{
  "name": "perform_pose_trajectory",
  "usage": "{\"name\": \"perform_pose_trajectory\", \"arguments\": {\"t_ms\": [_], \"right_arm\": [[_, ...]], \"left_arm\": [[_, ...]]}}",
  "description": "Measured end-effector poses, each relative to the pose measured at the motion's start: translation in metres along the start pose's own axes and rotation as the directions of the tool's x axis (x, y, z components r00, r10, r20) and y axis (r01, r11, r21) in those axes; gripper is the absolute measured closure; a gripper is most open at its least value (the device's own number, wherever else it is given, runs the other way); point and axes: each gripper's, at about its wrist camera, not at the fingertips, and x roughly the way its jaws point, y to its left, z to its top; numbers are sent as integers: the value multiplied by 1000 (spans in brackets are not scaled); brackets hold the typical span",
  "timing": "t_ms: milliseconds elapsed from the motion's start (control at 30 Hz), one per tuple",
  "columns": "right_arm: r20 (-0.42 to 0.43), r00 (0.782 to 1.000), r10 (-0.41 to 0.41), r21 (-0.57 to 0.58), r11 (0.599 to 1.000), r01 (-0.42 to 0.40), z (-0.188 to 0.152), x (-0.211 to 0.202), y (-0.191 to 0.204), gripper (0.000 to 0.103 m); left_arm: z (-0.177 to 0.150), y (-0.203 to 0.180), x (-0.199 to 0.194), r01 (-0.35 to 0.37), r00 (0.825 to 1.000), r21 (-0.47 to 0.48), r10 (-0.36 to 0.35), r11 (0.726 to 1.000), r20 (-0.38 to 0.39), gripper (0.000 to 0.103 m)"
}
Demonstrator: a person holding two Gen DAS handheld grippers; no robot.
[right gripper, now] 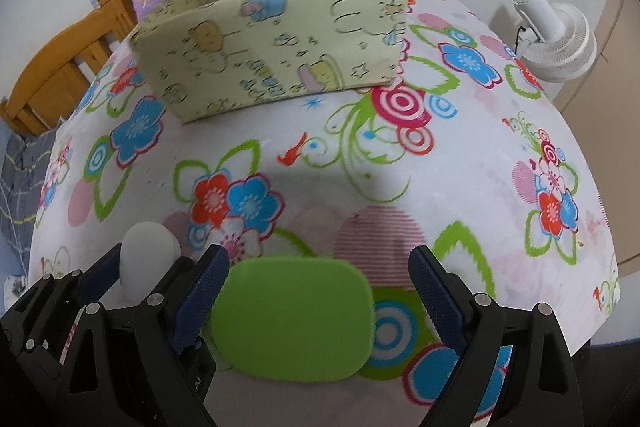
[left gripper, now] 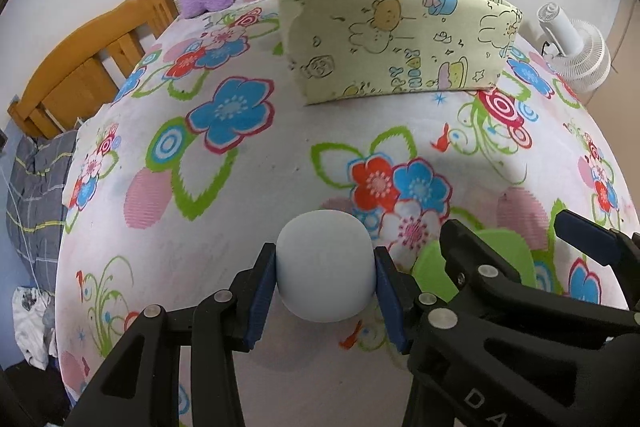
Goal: Organize rigid objects
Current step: 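Grasp the white round object with the left tool while the right tool grasps the green lid, then carry the white object with the left tool while the right tool carries the green lid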
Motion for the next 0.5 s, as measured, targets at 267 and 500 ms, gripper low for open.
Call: {"name": "perform_pose_trajectory", "arguments": {"t_ms": [267, 500], "right_arm": [[-28, 1000, 14, -22, 1000, -14, -13, 5, 12, 9], [-50, 999, 0, -38, 999, -2, -15, 11, 12, 2]], "left_arm": [[-16, 9, -2, -6, 1000, 0, 6, 1000, -14, 54], [-24, 13, -6, 3, 1000, -6, -3, 1000, -16, 54]]}}
